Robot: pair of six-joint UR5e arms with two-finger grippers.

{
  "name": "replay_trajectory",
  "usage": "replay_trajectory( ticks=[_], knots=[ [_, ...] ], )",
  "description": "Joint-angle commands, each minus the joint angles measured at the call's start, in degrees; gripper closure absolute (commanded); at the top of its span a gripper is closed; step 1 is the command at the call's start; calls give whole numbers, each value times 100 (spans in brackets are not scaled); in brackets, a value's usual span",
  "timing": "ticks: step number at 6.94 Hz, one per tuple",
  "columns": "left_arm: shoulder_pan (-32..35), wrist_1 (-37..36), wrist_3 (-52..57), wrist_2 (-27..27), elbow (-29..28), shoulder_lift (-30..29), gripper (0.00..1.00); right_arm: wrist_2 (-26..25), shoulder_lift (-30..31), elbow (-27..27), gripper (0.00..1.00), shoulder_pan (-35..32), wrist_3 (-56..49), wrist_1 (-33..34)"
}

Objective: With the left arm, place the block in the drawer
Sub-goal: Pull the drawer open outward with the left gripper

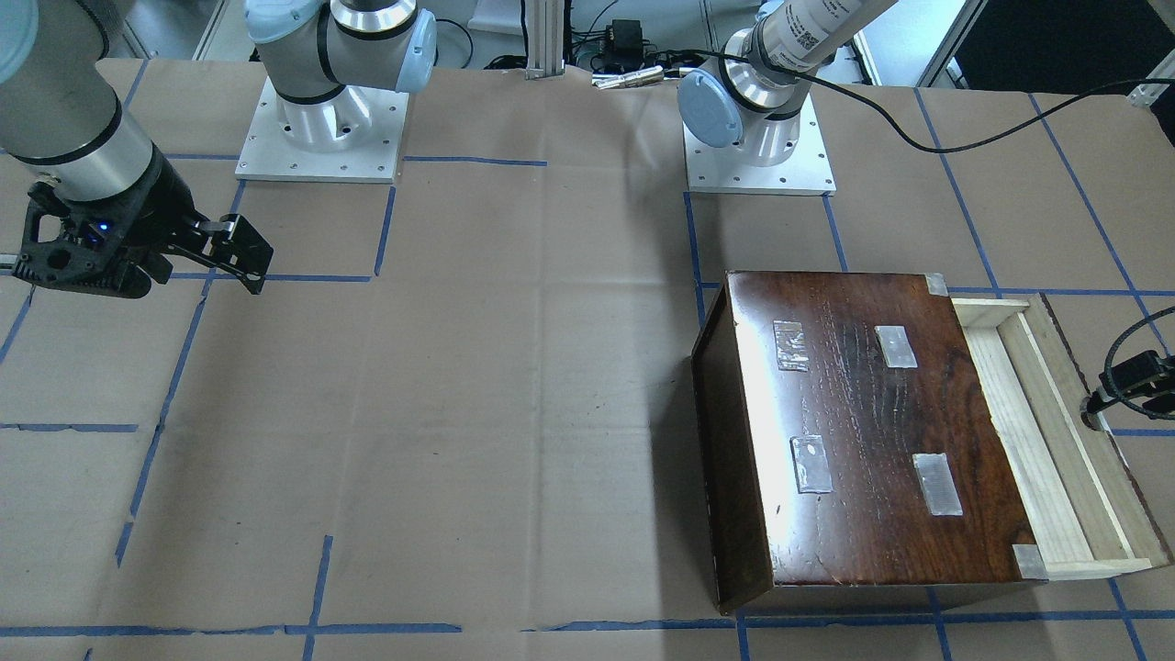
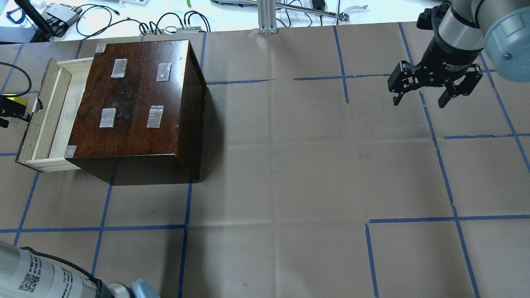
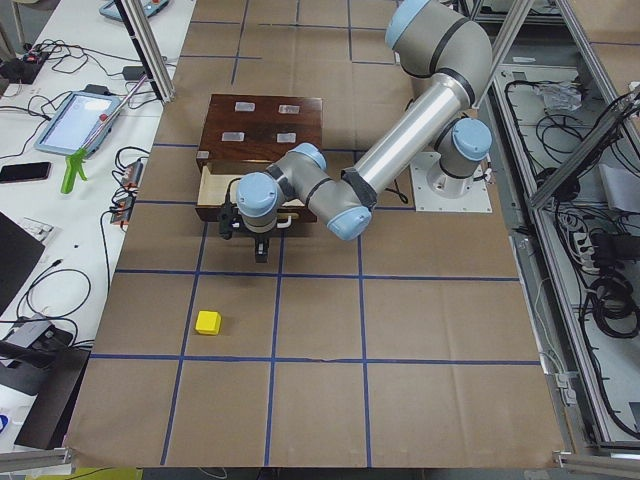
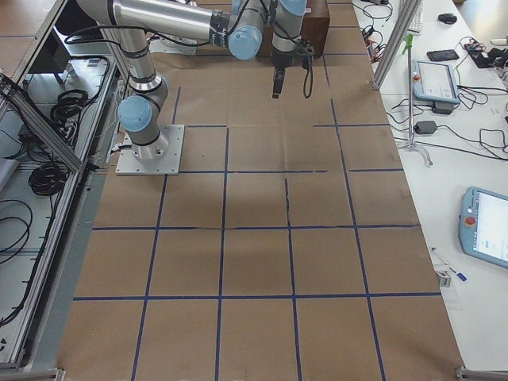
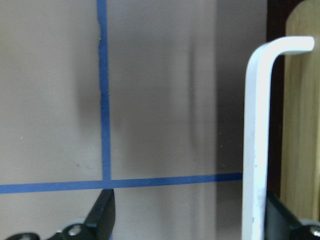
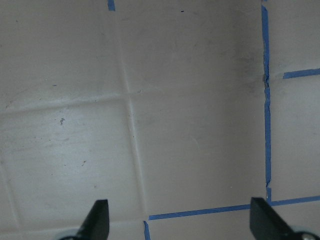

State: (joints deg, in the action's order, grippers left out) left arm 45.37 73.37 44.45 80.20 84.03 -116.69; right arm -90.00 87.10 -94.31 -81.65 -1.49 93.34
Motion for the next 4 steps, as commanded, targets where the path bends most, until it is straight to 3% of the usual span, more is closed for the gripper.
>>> replay_trajectory(
  ticks=[1,2,4],
  knots=[
    [-143,-7,29,40,-19,101,1,0,0,0,0,0,0,0],
    [-134,-7,20,118,-54,198,1,0,0,0,0,0,0,0],
    [-125,98,20,180,-718,34,1,0,0,0,0,0,0,0]
  ],
)
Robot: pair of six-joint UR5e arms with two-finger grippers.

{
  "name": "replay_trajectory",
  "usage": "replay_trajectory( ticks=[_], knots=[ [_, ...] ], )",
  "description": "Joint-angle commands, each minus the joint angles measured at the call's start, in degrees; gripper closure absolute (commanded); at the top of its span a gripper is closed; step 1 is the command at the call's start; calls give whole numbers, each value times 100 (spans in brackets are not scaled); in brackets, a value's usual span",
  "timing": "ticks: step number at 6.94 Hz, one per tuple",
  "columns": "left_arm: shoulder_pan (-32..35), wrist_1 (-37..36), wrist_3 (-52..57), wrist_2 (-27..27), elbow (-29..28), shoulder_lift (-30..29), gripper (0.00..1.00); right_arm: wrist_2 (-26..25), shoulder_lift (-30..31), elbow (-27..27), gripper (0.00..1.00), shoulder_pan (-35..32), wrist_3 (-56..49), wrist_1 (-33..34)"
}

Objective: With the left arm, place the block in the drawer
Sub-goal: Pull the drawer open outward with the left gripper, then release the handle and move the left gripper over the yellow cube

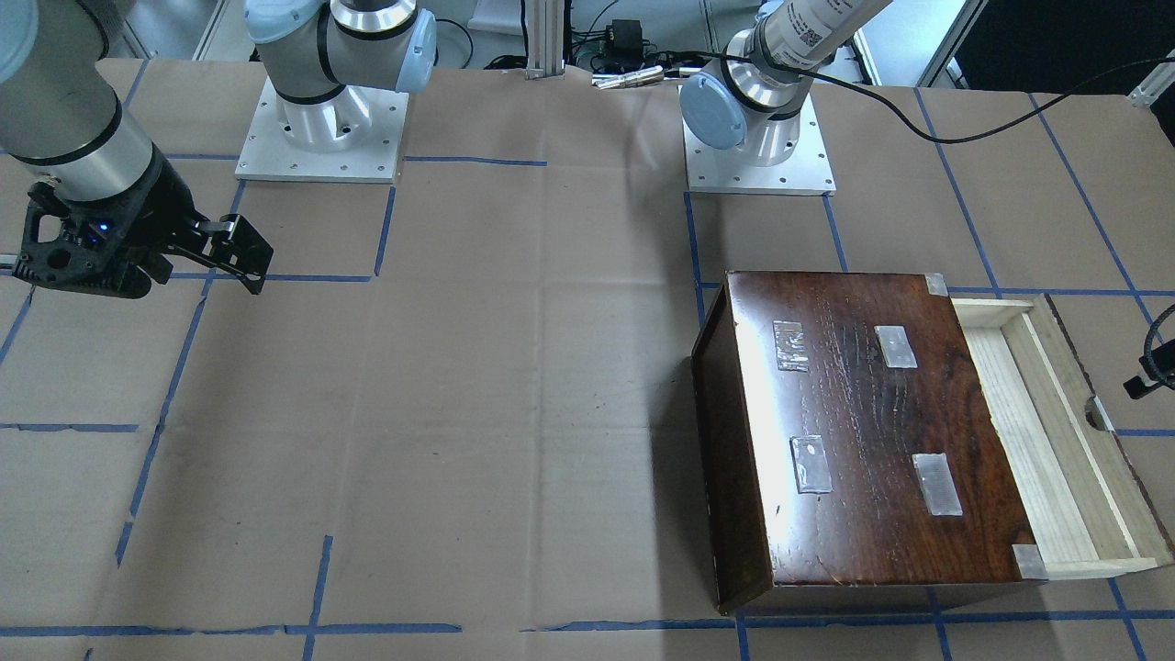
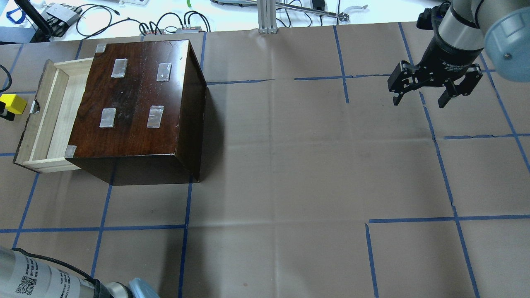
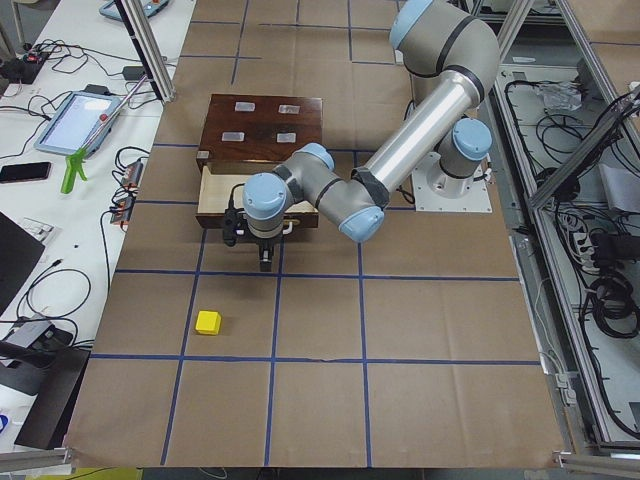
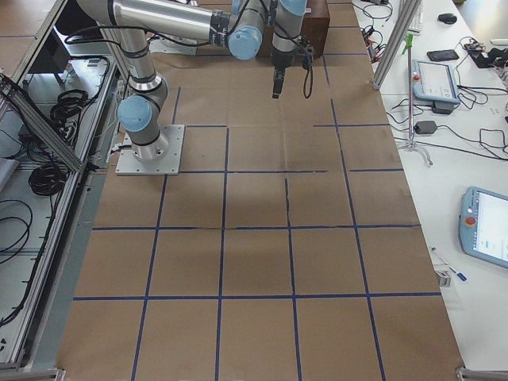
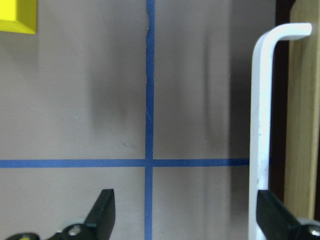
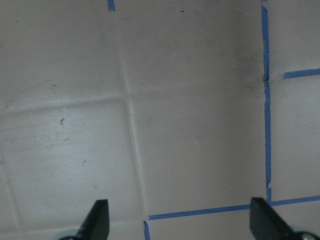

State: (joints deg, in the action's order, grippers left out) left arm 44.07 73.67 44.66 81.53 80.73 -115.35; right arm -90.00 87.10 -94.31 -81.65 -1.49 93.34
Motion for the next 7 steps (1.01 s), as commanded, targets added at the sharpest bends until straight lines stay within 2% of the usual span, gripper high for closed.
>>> replay_trajectory(
  ticks=[1,6,7],
  knots=[
    [5,59,-1,213,-731,-293,1,0,0,0,0,0,0,0],
    [14,358,17,188,-3252,-2260,1,0,0,0,0,0,0,0],
    [5,358,60,180,-3605,-2647,1,0,0,0,0,0,9,0]
  ],
)
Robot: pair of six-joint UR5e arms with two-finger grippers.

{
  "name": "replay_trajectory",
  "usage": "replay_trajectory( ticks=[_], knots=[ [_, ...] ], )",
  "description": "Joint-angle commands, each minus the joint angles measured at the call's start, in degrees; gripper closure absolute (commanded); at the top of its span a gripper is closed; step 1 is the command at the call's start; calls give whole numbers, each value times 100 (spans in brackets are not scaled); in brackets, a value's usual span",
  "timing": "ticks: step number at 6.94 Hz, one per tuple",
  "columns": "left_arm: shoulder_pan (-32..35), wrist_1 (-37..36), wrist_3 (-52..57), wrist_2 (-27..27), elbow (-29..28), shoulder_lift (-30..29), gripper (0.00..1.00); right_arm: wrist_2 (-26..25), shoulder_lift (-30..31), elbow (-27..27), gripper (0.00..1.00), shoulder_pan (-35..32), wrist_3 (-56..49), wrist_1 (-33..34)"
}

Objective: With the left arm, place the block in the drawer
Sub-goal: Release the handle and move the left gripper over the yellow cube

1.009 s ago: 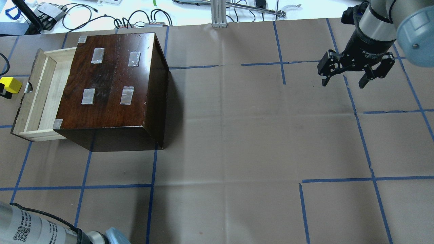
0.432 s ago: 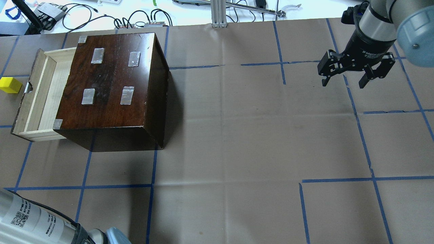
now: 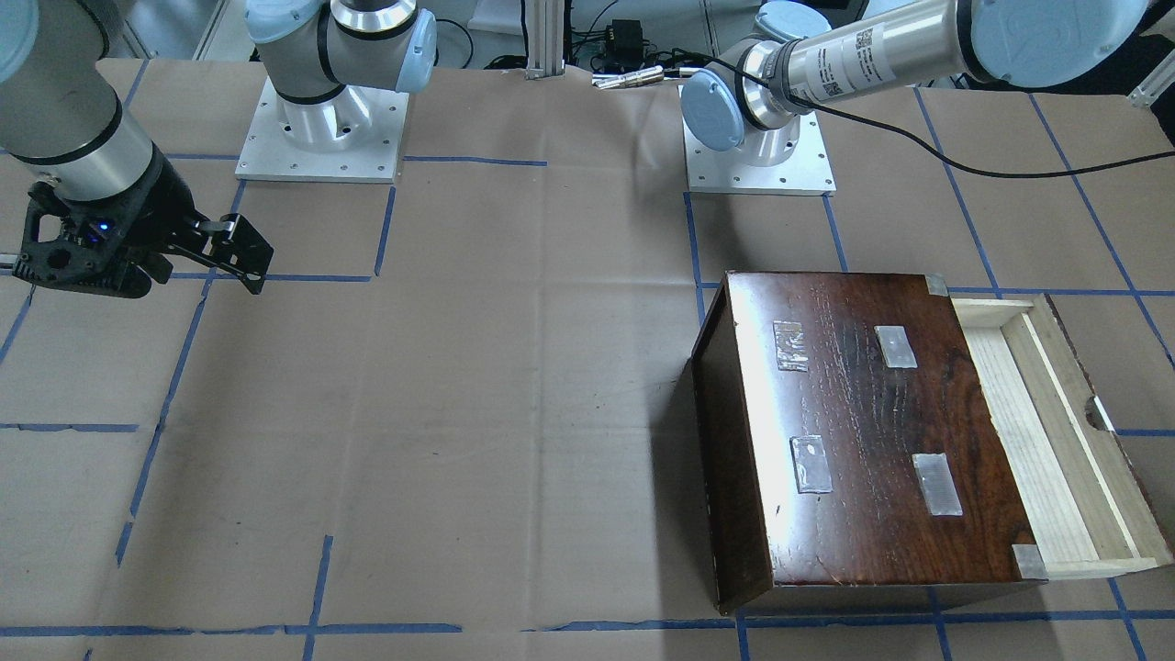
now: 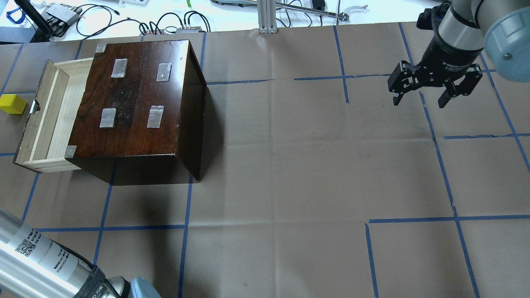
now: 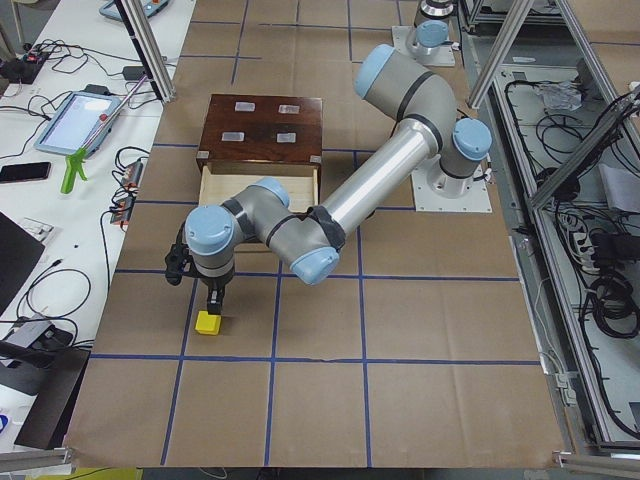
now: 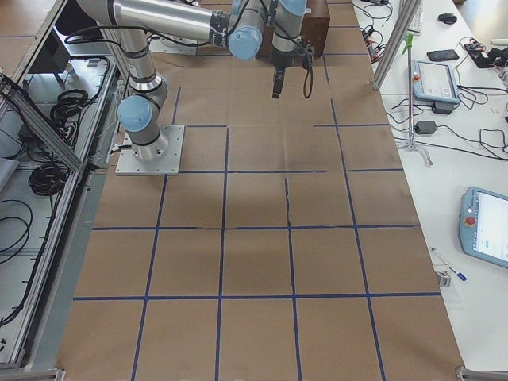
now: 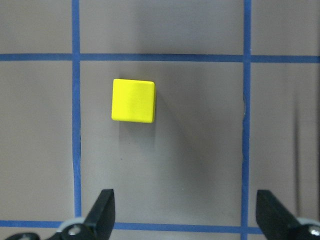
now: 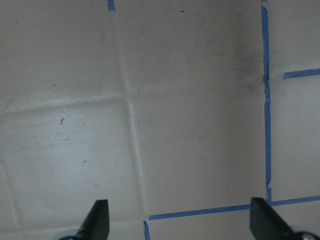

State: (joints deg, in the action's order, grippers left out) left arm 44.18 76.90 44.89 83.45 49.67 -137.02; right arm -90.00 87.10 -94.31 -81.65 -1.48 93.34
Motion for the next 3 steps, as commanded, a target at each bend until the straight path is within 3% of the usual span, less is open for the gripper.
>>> replay_trajectory(
  ticks=[1,3],
  knots=[
    [3,53,72,-13,-780,-753,1,0,9,0,0,0,-2,0],
    [11,80,81,13,-889,-1080,1,0,0,0,0,0,-2,0]
  ],
)
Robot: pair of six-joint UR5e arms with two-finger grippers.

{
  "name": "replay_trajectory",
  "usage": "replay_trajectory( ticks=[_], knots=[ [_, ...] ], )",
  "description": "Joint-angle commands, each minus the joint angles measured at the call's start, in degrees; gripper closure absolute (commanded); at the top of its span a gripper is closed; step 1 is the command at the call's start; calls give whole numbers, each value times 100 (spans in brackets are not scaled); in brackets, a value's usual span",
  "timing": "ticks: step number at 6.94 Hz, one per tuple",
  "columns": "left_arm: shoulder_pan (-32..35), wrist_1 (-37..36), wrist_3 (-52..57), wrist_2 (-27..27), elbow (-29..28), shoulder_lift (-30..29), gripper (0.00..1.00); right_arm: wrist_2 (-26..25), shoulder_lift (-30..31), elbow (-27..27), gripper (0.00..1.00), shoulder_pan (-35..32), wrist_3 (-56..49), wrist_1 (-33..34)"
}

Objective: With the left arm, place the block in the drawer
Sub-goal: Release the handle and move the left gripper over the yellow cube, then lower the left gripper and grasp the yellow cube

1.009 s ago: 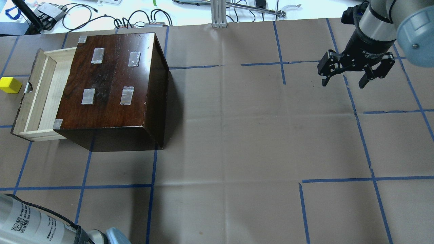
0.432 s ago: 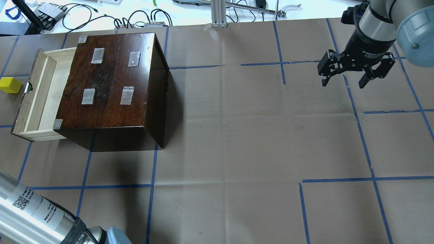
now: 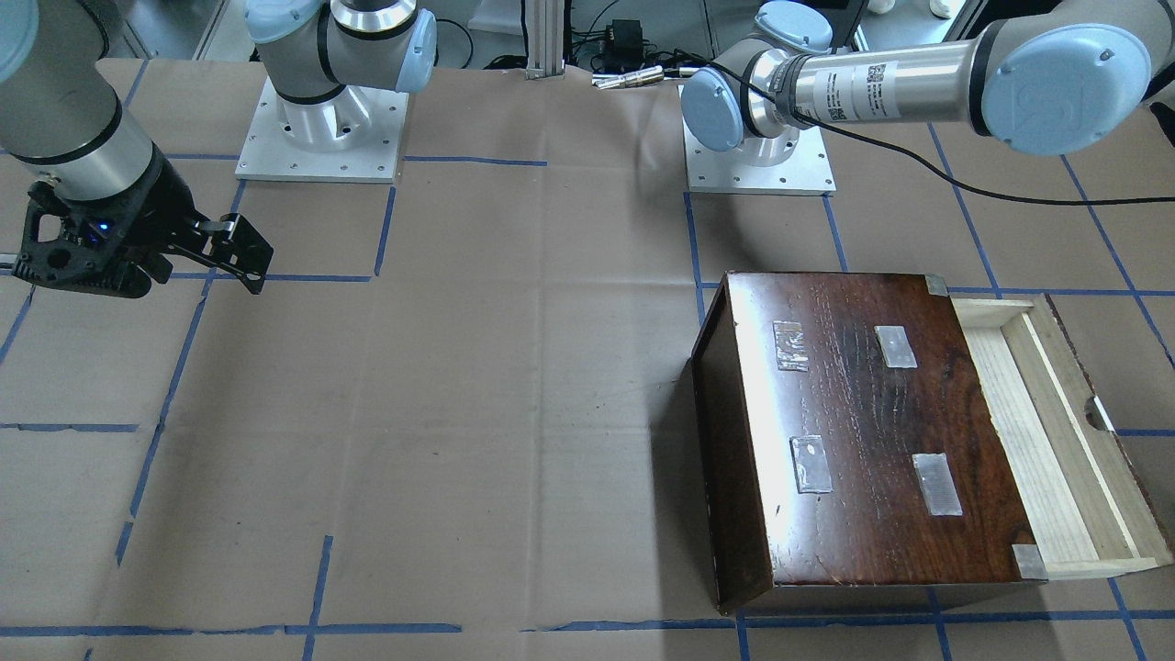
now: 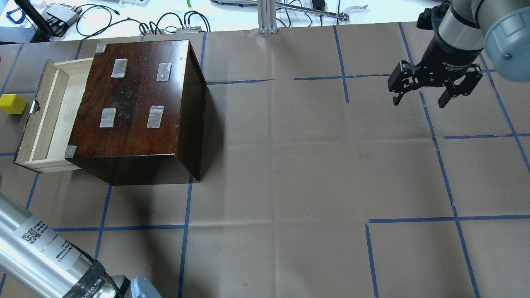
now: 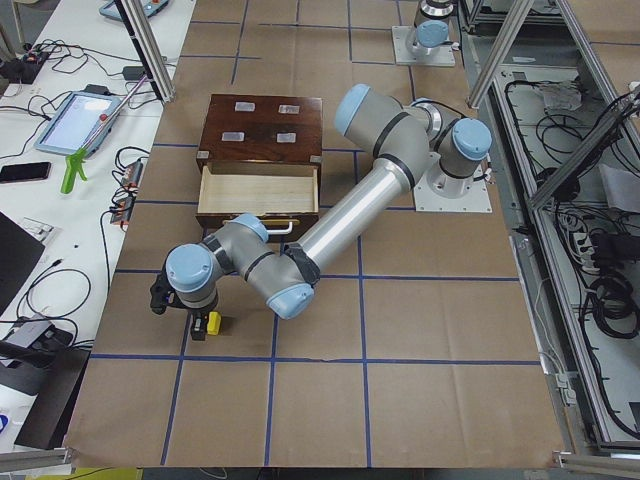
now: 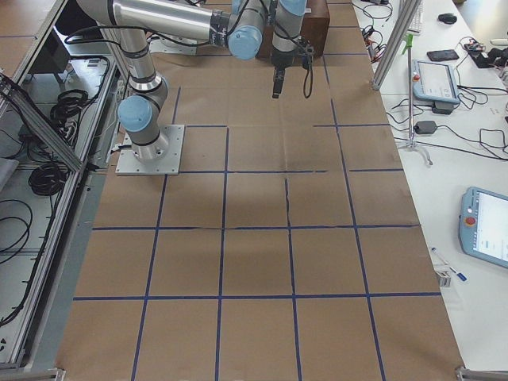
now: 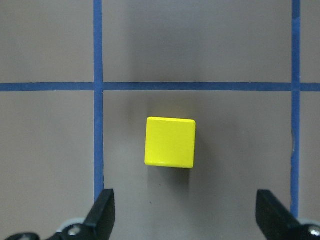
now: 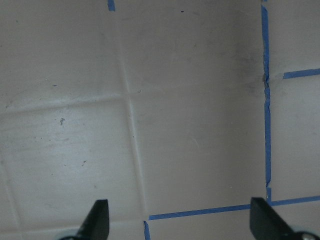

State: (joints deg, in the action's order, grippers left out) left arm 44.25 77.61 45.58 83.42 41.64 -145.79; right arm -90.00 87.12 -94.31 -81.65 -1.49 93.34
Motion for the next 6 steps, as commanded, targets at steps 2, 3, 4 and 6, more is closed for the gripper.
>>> replay_trajectory(
  ticks=[2,3,4,6],
  knots=[
    [22,-18,3,16,-104,-563,1,0,-2,0,0,0,-1,0],
    [14,-62,12,25,-104,-643,2,0,-2,0,0,0,-1,0],
    [14,-88,3,16,-104,-670,15,0,-2,0,0,0,-1,0],
    [31,-97,3,7,-121,-635,50,9,-2,0,0,0,-1,0]
  ],
)
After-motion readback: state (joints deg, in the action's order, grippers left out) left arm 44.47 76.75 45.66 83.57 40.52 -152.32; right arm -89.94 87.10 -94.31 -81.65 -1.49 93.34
